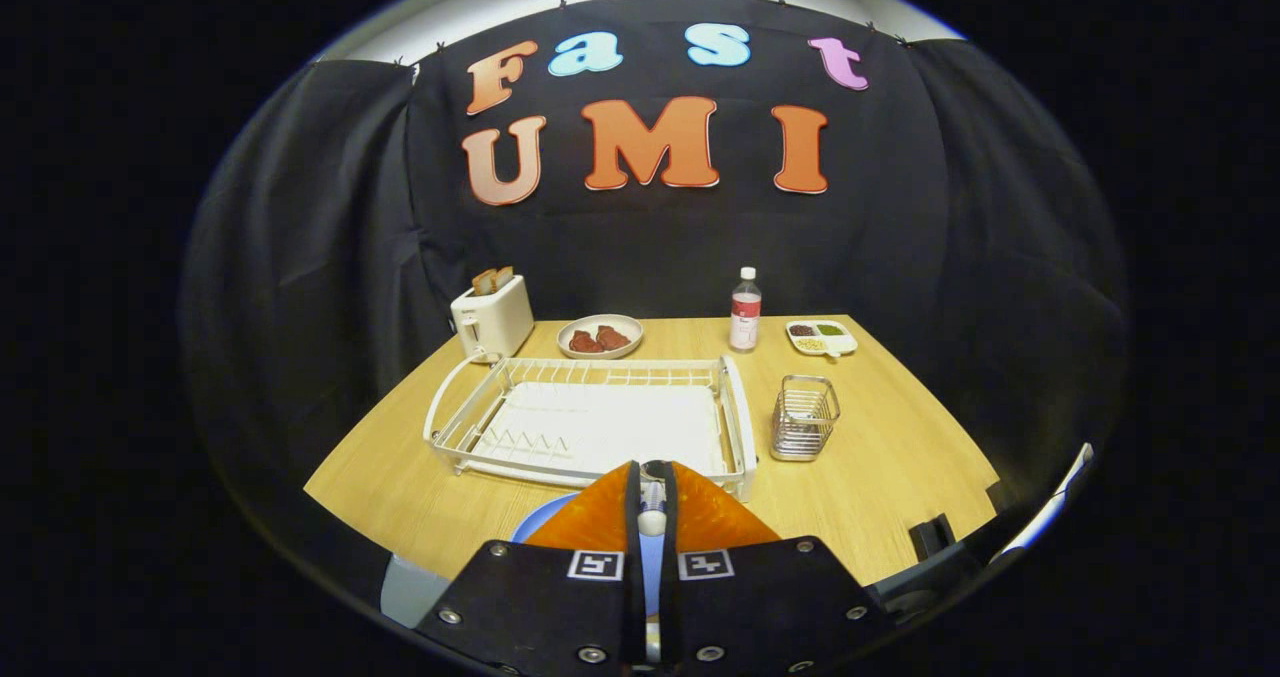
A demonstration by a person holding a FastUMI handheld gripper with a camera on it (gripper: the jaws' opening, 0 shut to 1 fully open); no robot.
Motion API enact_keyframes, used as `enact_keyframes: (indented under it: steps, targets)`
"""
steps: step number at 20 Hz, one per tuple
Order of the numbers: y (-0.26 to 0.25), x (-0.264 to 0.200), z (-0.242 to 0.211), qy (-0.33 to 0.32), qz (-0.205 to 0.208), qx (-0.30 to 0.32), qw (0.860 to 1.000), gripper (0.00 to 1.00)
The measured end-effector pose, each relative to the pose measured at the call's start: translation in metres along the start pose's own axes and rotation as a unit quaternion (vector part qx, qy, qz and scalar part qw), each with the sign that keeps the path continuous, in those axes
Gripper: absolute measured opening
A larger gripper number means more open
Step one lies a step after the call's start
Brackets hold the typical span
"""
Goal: Take the plate from the dish rack, then take the spoon from the basket and place it into the plate.
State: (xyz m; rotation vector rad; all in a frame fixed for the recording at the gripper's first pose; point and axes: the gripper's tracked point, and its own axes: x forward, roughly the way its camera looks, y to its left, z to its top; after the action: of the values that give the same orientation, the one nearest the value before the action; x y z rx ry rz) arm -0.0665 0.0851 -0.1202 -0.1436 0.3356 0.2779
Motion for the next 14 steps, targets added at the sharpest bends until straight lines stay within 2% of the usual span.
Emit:
enact_keyframes:
  steps: [8,14]
  targets:
    - [0.035,0.024,-0.047,0.046,0.051,-0.012,0.998,0.06]
    - [0.055,0.044,-0.064,0.060,0.081,-0.040,0.994,0.06]
